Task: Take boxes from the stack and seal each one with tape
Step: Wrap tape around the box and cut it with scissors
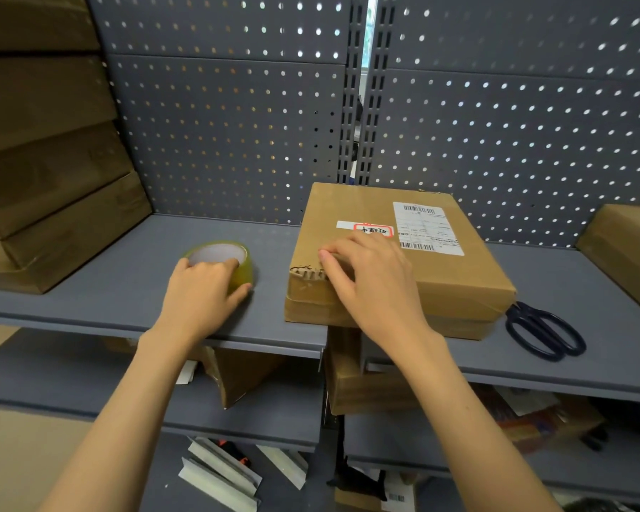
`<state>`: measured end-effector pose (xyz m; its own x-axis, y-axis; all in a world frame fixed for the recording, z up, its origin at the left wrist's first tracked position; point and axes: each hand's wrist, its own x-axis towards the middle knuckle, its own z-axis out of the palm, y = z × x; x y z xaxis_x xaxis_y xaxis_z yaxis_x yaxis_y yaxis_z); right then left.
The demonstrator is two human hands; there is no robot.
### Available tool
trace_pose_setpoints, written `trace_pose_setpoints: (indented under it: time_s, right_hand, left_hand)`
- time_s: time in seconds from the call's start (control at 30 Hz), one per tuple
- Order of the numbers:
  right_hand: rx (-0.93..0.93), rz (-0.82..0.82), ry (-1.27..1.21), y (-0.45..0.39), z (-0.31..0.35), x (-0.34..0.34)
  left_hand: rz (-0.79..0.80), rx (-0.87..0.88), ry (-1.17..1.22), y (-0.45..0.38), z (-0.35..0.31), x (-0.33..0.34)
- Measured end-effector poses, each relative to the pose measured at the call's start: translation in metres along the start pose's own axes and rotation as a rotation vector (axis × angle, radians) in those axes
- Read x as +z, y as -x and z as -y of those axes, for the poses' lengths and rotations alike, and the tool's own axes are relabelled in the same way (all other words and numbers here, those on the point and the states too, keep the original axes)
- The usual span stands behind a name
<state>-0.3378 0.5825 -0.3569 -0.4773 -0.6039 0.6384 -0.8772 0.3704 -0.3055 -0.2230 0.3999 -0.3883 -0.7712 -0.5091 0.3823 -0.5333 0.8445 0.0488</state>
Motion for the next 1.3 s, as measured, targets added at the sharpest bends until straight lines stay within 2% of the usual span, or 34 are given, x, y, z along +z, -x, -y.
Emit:
trace_pose_setpoints:
  time_s: [0.13, 0.3, 0.4, 0.5, 0.63, 0.77, 1.13, 1.3]
  right_hand:
    - [0.017, 0.012, -0.08, -0.003, 0.001, -0.003]
    - [0.014, 0.027, -0.391, -0.015, 0.014, -0.012]
    - [0.018, 0.037, -0.572, -0.025, 0.027, -0.02]
    - [0.031, 0.107, -0.757, -0.032, 0.037, -0.029]
    - [0.02, 0.205, -0.856, -0.033, 0.04, -0.03]
    - [0.024, 0.226, -0.875, -0.028, 0.039, -0.026]
    - [-0.05, 0.155, -0.994, -0.014, 0.038, -0.032]
    - [-0.095, 0.122, -0.893, -0.01, 0.037, -0.033]
  left_hand:
    - [-0.131, -0.066, 0.289, 0.001, -0.002, -0.014]
    - [-0.279, -0.068, 0.786, 0.005, -0.009, -0.052]
    - [-0.282, -0.051, 1.069, 0.017, -0.028, -0.077]
    - [-0.237, -0.018, 1.226, 0.032, -0.042, -0.091]
    - [-0.182, 0.0, 1.302, 0.043, -0.052, -0.096]
    - [-0.151, 0.003, 1.308, 0.048, -0.056, -0.096]
    - [-0.093, 0.016, 1.28, 0.055, -0.064, -0.09]
    - [-0.103, -0.009, 1.235, 0.055, -0.068, -0.09]
